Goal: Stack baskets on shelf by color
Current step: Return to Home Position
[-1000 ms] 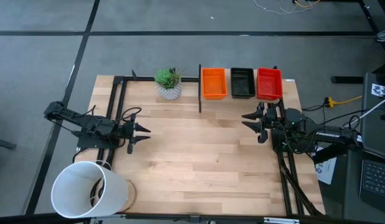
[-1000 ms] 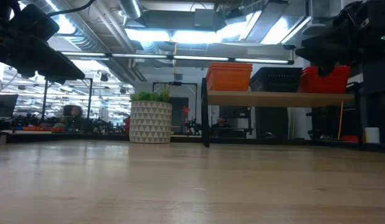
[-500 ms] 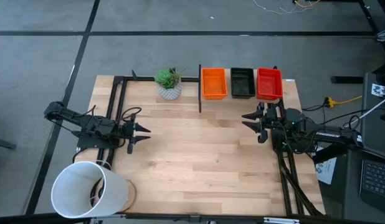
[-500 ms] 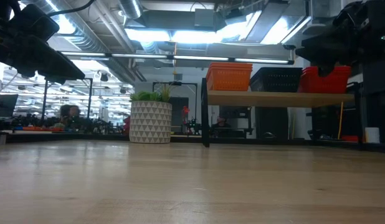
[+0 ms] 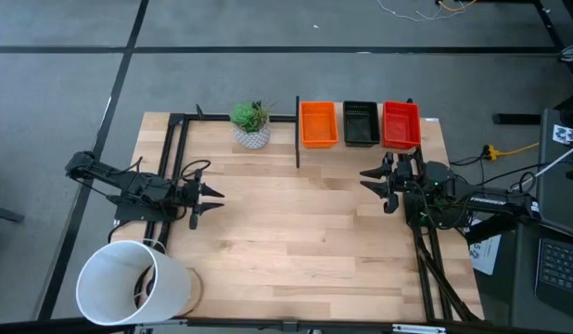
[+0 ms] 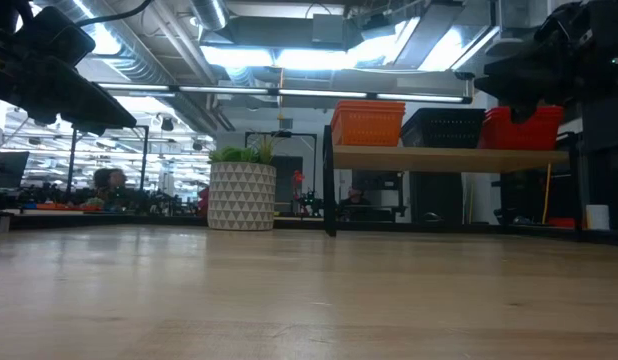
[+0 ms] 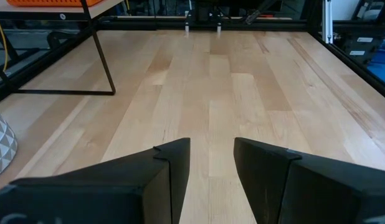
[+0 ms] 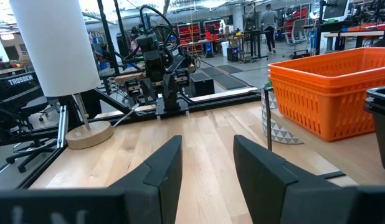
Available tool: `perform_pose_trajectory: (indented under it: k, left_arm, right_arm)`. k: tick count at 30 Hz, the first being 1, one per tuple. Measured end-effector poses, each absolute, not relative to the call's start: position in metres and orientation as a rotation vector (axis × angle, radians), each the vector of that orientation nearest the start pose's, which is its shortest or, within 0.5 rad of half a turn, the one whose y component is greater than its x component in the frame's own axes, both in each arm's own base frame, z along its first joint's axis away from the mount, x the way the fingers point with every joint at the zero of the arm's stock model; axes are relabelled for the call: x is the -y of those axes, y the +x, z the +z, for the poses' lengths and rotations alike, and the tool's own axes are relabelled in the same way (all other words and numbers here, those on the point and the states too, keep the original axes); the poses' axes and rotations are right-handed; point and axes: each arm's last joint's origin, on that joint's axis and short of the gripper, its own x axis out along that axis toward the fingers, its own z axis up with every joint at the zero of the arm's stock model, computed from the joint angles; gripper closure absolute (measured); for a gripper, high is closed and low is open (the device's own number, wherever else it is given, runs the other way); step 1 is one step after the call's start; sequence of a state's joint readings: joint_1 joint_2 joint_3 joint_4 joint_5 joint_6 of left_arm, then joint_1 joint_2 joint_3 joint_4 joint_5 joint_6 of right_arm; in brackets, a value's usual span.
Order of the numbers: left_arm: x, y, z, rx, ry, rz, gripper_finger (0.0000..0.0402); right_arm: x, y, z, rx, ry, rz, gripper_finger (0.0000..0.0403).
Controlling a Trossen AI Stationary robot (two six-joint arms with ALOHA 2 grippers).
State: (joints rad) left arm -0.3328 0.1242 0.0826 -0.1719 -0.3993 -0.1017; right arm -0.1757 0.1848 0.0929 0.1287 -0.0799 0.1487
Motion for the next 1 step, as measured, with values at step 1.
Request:
perform_pose_trajectory:
  k: [1]
  left_arm:
    - [0.0212,0.0959,0.166,-0.196,-0.025,0.077,0.0284]
  right_arm:
    - [0.0163,0.1053,0.1928,0.044,0.144,-0.093,0.026]
